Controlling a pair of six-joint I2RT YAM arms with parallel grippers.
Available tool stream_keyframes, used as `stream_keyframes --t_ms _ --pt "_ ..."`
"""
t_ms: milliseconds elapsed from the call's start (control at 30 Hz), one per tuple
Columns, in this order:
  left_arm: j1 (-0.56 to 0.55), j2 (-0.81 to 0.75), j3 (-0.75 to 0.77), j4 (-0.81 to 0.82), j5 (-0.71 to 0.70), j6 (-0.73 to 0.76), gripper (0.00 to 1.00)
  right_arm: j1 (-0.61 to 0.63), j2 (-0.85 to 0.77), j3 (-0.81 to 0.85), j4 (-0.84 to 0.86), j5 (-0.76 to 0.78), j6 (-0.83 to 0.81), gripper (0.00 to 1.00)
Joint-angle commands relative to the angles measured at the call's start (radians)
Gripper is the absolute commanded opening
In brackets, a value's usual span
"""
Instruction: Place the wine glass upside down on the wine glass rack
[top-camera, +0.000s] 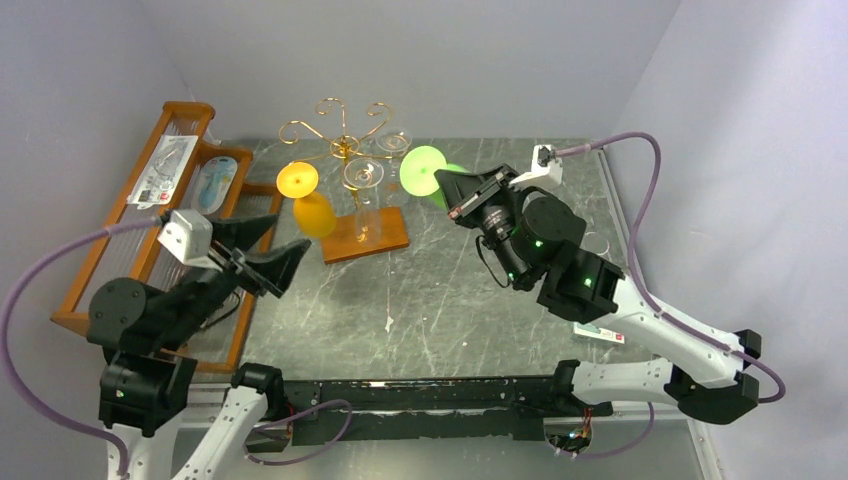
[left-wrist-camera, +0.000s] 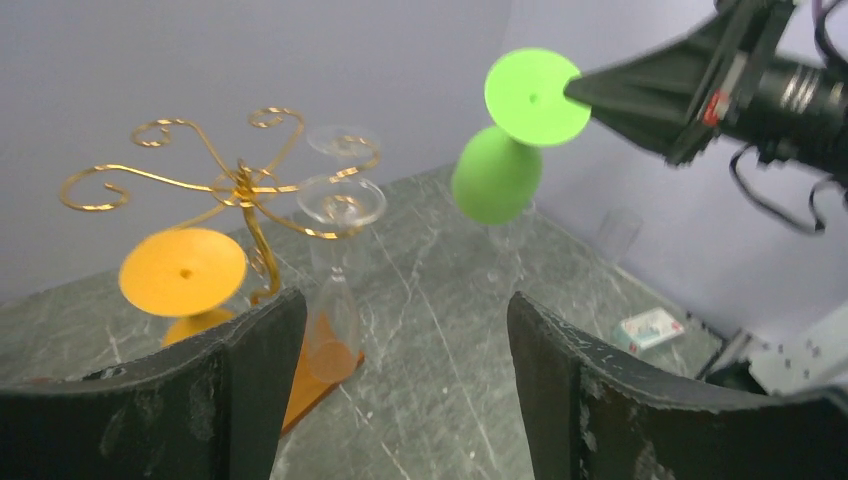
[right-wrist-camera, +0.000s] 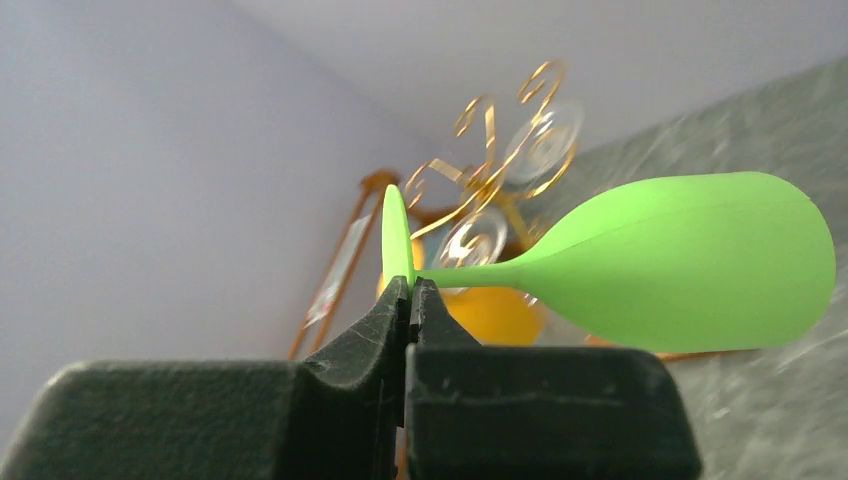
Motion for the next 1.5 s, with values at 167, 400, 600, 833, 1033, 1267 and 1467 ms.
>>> stream_keyframes --t_ms 167,400,600,833,1033,1267,1467 --pt "0.005 0.194 0.186 -0.185 -0.198 -0.142 0.85 -0.184 0.148 0.053 0.289 0.157 -0.417 0.0" --pt "0.004 0.208 0.125 -0.106 -0.163 -0.165 0.89 -0.425 0.317 0.182 0.326 -0.204 -0.351 0.0" --pt "0.005 0.205 0.111 -0.091 -0.149 -0.154 0.89 -0.503 0.515 0.352 0.309 -0.434 -0.275 0.0" --pt "-0.01 0.195 0.112 -0.112 -0.229 -0.122 0.88 -0.547 0.805 0.674 0.227 -0.65 -0.23 0.0" --pt "-0.027 0.182 0.101 -0.111 -0.237 -0.118 0.88 -0.542 0.977 0.865 0.185 -0.729 -0.215 0.0" --pt "-0.036 0.176 0.082 -0.1 -0.246 -0.13 0.88 -0.535 1.039 0.9 0.179 -0.829 -0.16 0.0" --pt "-0.036 0.175 0.077 -0.104 -0.257 -0.144 0.88 -0.535 1.033 0.866 0.175 -0.903 -0.107 0.0"
